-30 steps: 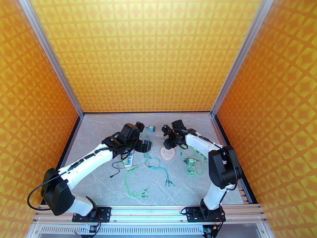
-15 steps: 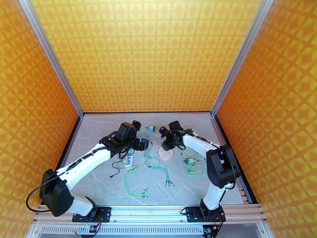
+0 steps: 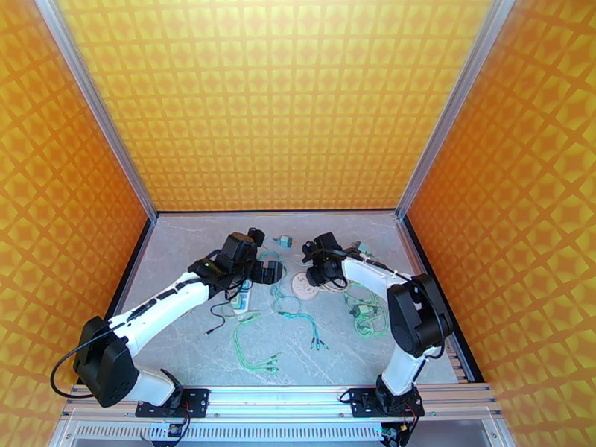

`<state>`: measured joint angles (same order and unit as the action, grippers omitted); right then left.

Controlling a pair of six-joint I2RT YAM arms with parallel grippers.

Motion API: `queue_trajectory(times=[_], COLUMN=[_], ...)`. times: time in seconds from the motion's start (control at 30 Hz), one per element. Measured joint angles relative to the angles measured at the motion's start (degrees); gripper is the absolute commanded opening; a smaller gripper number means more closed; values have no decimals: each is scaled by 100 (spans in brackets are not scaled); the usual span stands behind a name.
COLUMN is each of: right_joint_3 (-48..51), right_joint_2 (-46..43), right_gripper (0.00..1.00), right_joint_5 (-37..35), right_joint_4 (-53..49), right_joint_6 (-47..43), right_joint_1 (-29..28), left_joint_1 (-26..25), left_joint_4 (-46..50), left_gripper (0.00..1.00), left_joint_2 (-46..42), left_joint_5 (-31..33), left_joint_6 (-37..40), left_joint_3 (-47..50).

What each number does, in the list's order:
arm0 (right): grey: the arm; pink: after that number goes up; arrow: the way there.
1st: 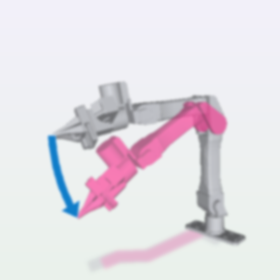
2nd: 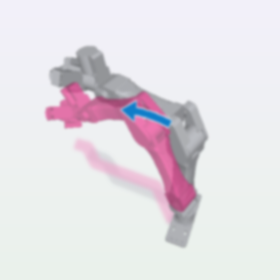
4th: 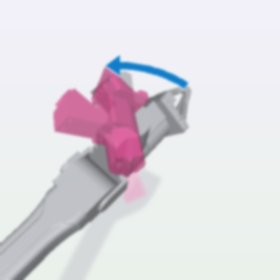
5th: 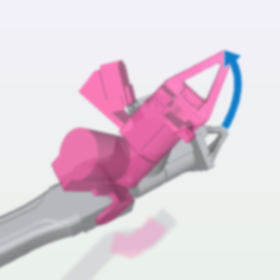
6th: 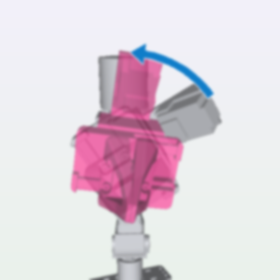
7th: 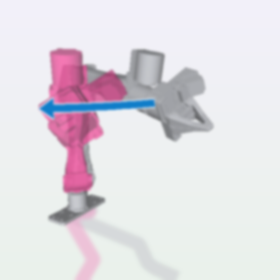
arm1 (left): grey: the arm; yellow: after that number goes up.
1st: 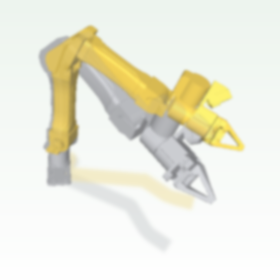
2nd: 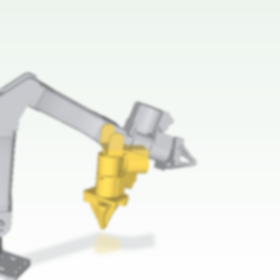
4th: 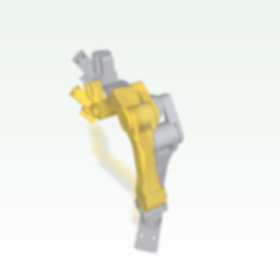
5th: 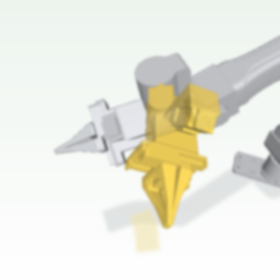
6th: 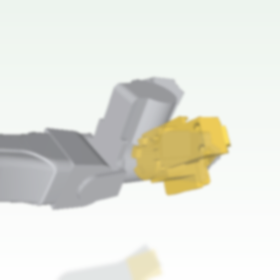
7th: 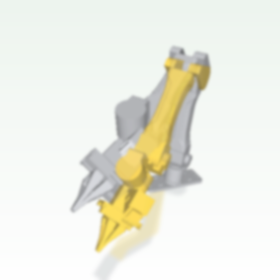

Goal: Pull the plug off the socket

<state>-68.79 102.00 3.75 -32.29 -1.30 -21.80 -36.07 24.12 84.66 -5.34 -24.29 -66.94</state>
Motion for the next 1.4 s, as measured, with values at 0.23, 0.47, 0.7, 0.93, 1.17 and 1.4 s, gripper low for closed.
queue_trajectory(times=[0.23, 0.47, 0.7, 0.93, 1.17, 1.4], right_joint_3=[96, 138, 133, 109, 109, 83], right_joint_2=[-57, -66, 107, 214, 184, 11], right_gripper=[34, 38, 38, 37, 40, 40], right_joint_5=[-142, -280, -367, -444, -496, -533], right_joint_4=[63, 151, 175, 214, 205, 190], right_joint_6=[737, 909, 817, 680, 664, 662], right_joint_1=[-33, -74, -125, -144, -144, -144], left_joint_1=[9, -37, -264, -457, -455, -455], left_joint_4=[-382, -481, -516, -516, -507, -507], left_gripper=[97, 85, 73, 71, 71, 71], left_joint_2=[157, 702, 1182, 1506, 1591, 1596], left_joint_5=[-232, -560, -743, -868, -885, -929], left_joint_6=[-293, -573, -852, -997, -1005, -1003], left_joint_3=[136, 61, -229, -492, -619, -636])
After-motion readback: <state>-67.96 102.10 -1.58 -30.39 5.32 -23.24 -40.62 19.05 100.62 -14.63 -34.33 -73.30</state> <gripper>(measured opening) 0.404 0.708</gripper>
